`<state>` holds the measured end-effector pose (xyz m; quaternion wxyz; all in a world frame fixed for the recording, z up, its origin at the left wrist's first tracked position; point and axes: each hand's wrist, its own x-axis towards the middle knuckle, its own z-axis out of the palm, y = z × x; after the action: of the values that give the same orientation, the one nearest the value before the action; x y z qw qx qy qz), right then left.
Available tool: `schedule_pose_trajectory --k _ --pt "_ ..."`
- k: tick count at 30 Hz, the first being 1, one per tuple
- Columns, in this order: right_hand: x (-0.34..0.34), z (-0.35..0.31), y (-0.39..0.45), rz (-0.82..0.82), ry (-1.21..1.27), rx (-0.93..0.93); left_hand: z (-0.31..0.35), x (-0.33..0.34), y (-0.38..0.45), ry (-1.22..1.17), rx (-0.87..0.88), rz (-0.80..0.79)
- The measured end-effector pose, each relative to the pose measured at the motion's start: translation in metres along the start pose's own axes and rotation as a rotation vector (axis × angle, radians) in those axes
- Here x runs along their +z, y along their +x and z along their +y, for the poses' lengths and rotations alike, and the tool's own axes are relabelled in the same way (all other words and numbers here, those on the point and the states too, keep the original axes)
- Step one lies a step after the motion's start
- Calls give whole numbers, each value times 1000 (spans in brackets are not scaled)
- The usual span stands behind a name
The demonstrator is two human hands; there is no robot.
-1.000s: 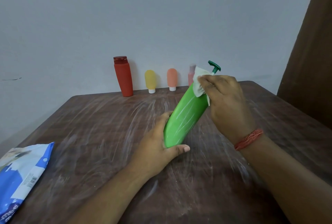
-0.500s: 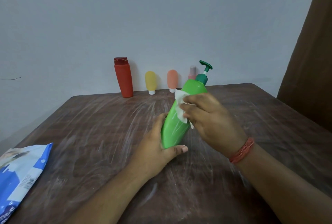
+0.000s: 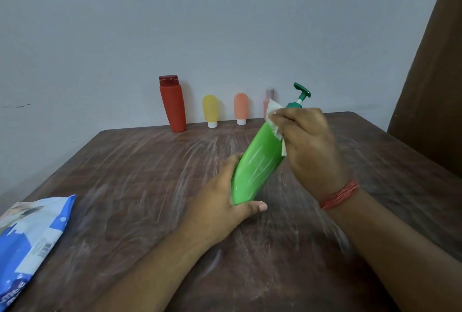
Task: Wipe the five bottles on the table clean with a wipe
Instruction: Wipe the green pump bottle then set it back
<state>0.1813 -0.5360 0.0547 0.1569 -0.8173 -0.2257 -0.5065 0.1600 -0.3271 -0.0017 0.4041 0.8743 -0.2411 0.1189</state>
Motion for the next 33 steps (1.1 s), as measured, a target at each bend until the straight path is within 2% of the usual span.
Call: schedule_pose_trajectory --k 2,6,12,17,22,25,27,30,32,33 --pt "0 -4 -5 -38 5 -20 0 0 1 -9 -7 -2" --pt "5 -24 -14 -271 63 -270 -1 -1 1 -52 -47 34" --pt "-6 -3 -1 -30 -14 -23 1 0 1 -18 -12 6" --pt "-2 -14 -8 -189 94 -142 0 -1 1 -64 -29 25" --pt "6 -14 -9 -243 130 -80 -3 -1 2 -132 -52 32" --pt "7 -11 -15 -337 103 -166 -5 -1 3 -161 -56 37" --pt "6 -1 -13 -295 113 -181 -6 -1 2 -161 -58 39" --pt "1 17 -5 -122 55 25 -7 0 2 -153 -55 31" --pt "1 14 -8 -96 45 112 -7 -1 1 -156 -51 25" --pt "3 7 -12 -112 56 89 -7 -1 1 -167 -47 26"
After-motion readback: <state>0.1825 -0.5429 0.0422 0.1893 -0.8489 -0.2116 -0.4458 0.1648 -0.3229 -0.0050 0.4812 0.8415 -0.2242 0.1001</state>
